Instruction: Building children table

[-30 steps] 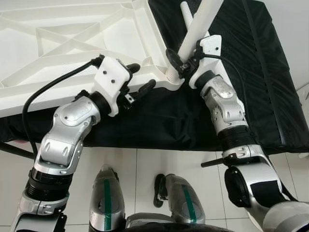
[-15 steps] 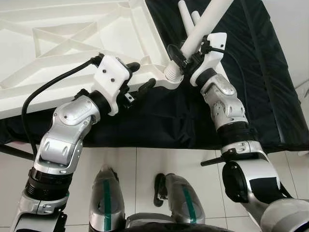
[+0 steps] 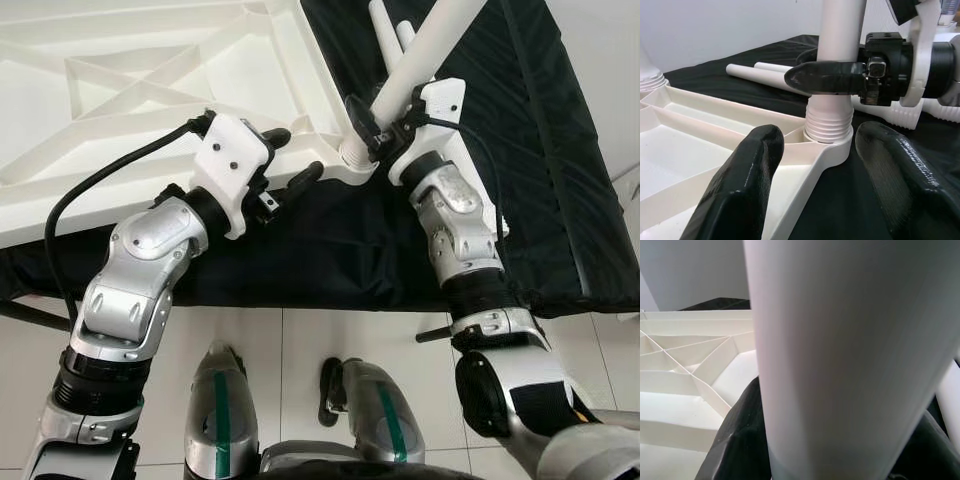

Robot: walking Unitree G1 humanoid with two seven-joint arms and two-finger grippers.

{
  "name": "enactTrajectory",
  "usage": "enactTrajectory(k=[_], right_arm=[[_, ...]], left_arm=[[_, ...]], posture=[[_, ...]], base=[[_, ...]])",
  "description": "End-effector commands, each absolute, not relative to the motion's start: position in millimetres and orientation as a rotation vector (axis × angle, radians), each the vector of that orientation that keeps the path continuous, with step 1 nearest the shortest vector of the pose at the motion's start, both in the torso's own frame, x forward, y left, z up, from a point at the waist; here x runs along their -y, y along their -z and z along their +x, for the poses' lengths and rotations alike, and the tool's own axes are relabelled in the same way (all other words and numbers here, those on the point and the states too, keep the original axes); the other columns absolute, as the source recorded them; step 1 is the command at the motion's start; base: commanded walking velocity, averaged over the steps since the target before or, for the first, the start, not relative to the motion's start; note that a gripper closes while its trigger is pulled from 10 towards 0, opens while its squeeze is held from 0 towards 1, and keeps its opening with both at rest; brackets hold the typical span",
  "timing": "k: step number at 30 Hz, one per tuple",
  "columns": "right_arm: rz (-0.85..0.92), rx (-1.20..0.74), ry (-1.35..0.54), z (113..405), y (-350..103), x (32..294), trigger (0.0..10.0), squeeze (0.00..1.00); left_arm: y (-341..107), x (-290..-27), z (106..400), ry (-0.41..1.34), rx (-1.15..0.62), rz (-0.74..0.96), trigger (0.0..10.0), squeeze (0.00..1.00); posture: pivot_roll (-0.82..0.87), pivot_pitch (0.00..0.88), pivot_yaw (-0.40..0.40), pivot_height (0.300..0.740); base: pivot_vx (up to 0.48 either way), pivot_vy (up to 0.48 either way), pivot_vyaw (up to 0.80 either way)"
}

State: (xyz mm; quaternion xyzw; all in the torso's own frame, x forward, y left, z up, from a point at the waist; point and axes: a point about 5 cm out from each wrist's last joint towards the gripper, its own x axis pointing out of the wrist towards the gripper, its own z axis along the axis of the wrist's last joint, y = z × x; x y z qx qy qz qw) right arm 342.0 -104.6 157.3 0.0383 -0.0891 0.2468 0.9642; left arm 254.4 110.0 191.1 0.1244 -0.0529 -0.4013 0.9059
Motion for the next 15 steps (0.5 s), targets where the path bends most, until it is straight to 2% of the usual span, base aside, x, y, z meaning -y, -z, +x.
enactTrajectory(k=[1, 15], right_arm=[[0.068, 0.039, -0.497, 336, -126, 104, 10.0, 0.00], [0.022, 0.036, -0.480, 346, -132, 99, 10.0, 0.00]], left_arm=[[-191, -109, 253, 0.803, 0.109, 0.248, 10.0, 0.00], [-192, -107, 254, 0.811, 0.115, 0.251, 10.0, 0.00]], posture=[[0.13, 0.106, -0.100, 0.740], [0.14, 0.090, -0.103, 0.740]], base=[[0.000, 0.000, 0.00], [0.000, 0.000, 0.00]])
